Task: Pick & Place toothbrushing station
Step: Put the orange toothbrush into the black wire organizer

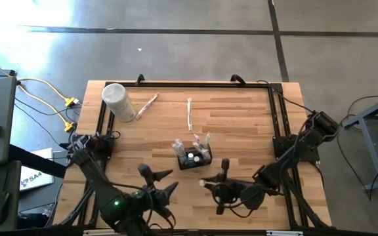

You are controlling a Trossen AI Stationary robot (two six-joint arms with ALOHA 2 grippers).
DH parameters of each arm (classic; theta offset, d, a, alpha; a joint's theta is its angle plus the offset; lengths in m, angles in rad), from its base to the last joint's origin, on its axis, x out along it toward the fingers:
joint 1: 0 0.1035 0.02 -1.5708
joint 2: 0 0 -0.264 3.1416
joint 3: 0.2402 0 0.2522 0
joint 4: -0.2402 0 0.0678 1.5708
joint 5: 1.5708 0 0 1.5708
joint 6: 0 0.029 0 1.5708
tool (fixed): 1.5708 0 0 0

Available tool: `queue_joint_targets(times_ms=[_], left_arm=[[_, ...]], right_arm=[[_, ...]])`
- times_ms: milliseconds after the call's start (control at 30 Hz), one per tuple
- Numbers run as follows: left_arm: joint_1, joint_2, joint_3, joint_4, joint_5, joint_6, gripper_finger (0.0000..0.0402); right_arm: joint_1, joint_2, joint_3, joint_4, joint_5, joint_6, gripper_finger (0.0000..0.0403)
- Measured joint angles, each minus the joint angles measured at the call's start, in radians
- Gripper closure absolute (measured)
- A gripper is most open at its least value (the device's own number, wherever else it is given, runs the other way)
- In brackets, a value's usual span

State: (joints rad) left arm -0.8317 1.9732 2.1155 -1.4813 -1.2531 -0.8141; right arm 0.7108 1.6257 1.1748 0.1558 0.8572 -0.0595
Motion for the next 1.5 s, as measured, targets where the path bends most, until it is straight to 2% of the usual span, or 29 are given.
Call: queue_joint_targets(times_ms=[200,367,467,667,900,1033,1267,1367,1500], left_arm=[[0.025,0.000,0.000,0.195,0.036,0.204,0.0179],[0.061,-0.015,-0.001,0.461,0.176,0.457,0.0179],[0.089,-0.037,0.000,0.579,0.260,0.560,0.0179],[0.161,-0.067,0.000,0.628,0.343,0.565,0.0179],[0.232,-0.067,0.000,0.690,0.529,0.579,0.0179],[0.246,-0.067,0.000,0.686,0.557,0.585,0.0179],[0.241,-0.066,0.000,0.687,0.549,0.608,0.0183],[0.243,-0.066,0.000,0.687,0.538,0.608,0.0210],[0.242,-0.066,0.000,0.687,0.537,0.608,0.0279]], right_arm=[[-0.006,0.001,0.000,0.005,0.057,-0.021,0.0383],[-0.011,0.001,0.000,0.009,0.058,-0.034,0.0383],[-0.011,0.001,0.000,0.016,0.060,-0.043,0.0383],[-0.010,0.001,0.000,0.021,0.060,-0.046,0.0383],[-0.010,0.001,0.000,0.021,0.058,-0.047,0.0383],[-0.010,0.001,0.000,0.021,0.058,-0.047,0.0383],[-0.010,0.001,0.000,0.020,0.059,-0.052,0.0383],[-0.010,0.001,0.000,0.017,0.058,-0.052,0.0383],[-0.010,0.001,0.000,0.013,0.057,-0.052,0.0383]])
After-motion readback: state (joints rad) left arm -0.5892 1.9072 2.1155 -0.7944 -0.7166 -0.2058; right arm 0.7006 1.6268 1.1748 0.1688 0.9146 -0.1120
